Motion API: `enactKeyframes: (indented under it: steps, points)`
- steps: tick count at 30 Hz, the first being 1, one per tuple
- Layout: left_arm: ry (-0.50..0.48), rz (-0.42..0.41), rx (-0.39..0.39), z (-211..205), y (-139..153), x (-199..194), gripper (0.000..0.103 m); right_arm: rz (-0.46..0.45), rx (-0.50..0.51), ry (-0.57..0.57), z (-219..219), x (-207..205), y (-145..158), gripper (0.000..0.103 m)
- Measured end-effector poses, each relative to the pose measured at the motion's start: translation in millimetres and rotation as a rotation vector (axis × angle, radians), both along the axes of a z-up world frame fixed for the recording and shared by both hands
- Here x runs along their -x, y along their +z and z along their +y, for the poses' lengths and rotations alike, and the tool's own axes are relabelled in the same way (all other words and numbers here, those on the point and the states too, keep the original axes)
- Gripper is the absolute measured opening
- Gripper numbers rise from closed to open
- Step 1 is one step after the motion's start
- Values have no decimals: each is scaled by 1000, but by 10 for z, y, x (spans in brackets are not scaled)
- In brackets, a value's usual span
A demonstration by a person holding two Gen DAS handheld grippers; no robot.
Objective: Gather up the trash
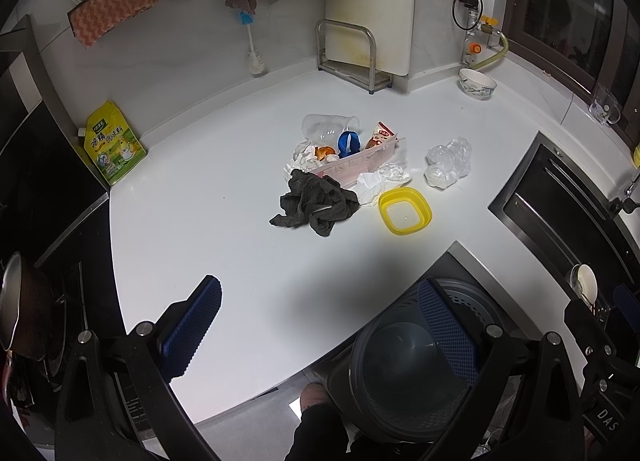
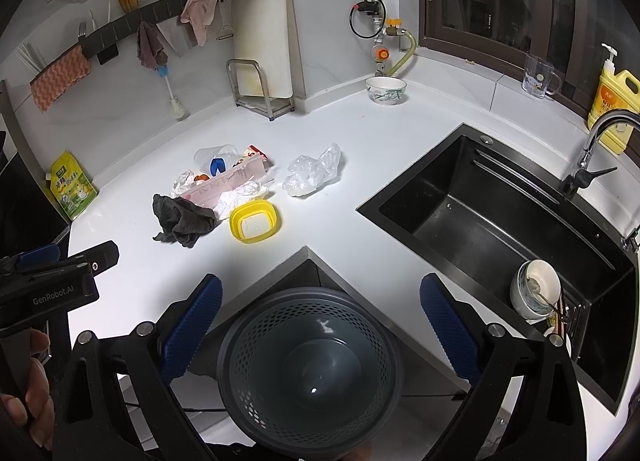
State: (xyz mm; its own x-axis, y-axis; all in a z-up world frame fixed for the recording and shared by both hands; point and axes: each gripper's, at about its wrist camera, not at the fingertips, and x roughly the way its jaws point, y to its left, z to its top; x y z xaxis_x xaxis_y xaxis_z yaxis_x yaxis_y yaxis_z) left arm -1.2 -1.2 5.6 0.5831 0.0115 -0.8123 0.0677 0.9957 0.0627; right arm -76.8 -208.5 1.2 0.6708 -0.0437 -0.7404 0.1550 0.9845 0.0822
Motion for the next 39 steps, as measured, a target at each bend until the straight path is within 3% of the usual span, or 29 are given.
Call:
enactKeyframes:
  steps: [16,26,39]
  points:
    - [1,-2,-3,0,1,2,97,3,-6,8,39,-21,-14,95]
    - [12,0,-10,213,-5,-107,97,7,-17,18,117,-120,-82,95]
    - [-20,24,2,614,-411,-624,97,39,-50,70,289,-680,-483,95]
